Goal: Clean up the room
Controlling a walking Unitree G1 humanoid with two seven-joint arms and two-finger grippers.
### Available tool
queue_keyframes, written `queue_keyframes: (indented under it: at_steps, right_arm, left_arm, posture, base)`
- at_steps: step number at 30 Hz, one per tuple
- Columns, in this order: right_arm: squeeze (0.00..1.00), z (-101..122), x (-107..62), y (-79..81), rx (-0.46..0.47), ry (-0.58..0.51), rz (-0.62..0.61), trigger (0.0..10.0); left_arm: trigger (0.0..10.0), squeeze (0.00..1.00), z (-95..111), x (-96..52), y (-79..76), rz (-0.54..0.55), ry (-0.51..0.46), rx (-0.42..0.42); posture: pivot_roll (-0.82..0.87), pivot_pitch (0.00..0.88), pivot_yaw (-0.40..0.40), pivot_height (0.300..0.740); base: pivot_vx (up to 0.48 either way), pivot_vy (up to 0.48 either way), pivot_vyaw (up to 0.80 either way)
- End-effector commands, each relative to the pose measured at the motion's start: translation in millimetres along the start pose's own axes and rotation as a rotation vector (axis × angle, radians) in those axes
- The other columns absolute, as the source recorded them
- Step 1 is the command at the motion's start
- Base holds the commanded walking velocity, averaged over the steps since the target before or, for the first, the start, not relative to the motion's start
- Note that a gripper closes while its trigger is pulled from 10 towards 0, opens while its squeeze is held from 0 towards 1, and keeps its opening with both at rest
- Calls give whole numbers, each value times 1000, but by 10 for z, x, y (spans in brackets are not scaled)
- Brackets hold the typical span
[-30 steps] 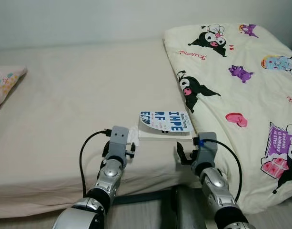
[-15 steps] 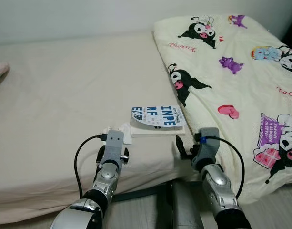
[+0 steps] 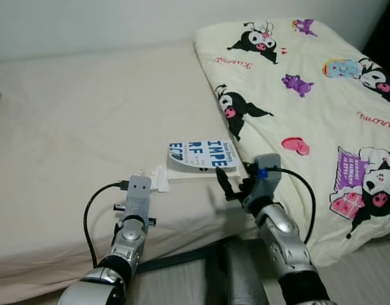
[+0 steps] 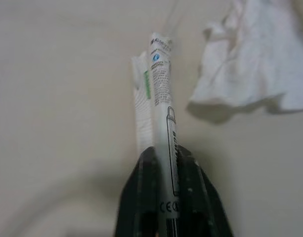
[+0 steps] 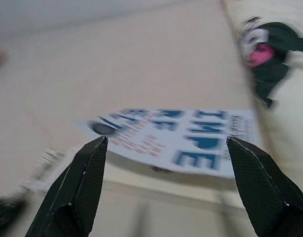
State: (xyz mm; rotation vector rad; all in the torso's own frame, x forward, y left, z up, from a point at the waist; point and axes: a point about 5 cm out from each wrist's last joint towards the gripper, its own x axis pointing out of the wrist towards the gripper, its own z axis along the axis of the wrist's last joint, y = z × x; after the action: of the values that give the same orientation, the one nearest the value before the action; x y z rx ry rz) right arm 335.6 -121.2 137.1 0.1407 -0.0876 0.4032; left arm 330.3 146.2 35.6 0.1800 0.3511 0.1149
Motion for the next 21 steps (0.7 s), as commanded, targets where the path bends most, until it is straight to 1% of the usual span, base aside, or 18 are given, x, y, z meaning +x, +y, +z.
queue_keyframes:
  at_steps: [1,2,4,5,7,8,9,10,11,12,13,14,15,16,18,19,20,21]
  right_arm:
    - [0,-20,83,137,90,1,65,10000]
    - [0,-20,83,137,90,1,65,10000]
    - [0,-139,219,283,159,45,128,10000]
    - [0,-177,248,324,171,61,146,10000]
    - [0,-226,316,387,184,97,177,10000]
    - [0,-226,316,387,184,97,177,10000]
    - [0,-236,343,405,186,109,186,10000]
    - [0,-238,384,427,185,126,198,10000]
    - [0,-238,384,427,185,126,198,10000]
    - [0,-232,431,443,183,144,204,10000]
    - [0,-232,431,443,183,144,204,10000]
    - [0,-224,462,458,183,155,211,10000]
    - [0,-234,522,452,112,208,178,10000]
    - [0,-234,522,452,112,208,178,10000]
    - [0,-244,558,444,34,243,155,10000]
    - [0,-244,558,444,34,243,155,10000]
    - [0,-246,568,453,7,252,154,10000]
    - [0,-246,568,453,7,252,154,10000]
  left_arm:
    - [0,0,-416,-108,225,55,139,42]
    - [0,0,-416,-108,225,55,139,42]
    - [0,0,-412,-120,553,160,69,45]
    - [0,0,-385,-125,664,197,35,45]
    - [0,0,-249,-149,979,299,-70,40]
    - [0,0,-249,-149,979,299,-70,40]
    - [0,0,-183,-171,1111,340,-115,41]
    - [0,0,-87,-219,1287,389,-170,44]
    - [0,0,-87,-219,1287,389,-170,44]
    - [0,0,15,-290,1452,435,-222,50]
    - [0,0,15,-290,1452,435,-222,50]
    - [0,0,84,-357,1560,464,-257,56]
    - [0,0,175,-521,1685,492,-308,78]
    - [0,0,175,-521,1685,492,-308,78]
    - [0,0,174,-650,1709,492,-320,92]
    - [0,0,174,-650,1709,492,-320,92]
    - [0,0,144,-712,1704,486,-315,96]
    - [0,0,144,-712,1704,486,-315,96]
  posture:
    - [-152,273,35,470]
    - [-152,273,35,470]
    - [-78,289,34,470]
    - [-67,292,33,470]
    - [-1,307,27,470]
    - [-1,307,27,470]
    - [31,316,24,470]
    - [69,327,22,470]
    - [69,327,22,470]
    - [86,334,19,470]
    - [86,334,19,470]
    - [102,340,18,470]
    - [148,362,21,470]
    - [148,362,21,470]
    - [172,376,24,470]
    - [172,376,24,470]
    - [193,388,28,470]
    - [193,388,28,470]
  base:
    - [0,0,0]
    - [0,0,0]
    - [0,0,0]
    - [0,0,0]
    - [0,0,0]
    - [0,0,0]
    - [0,0,0]
    - [0,0,0]
    - [0,0,0]
    - [0,0,0]
    - [0,0,0]
    - [0,0,0]
    - [0,0,0]
    - [0,0,0]
    - [0,0,0]
    - [0,0,0]
    - [0,0,0]
    - [0,0,0]
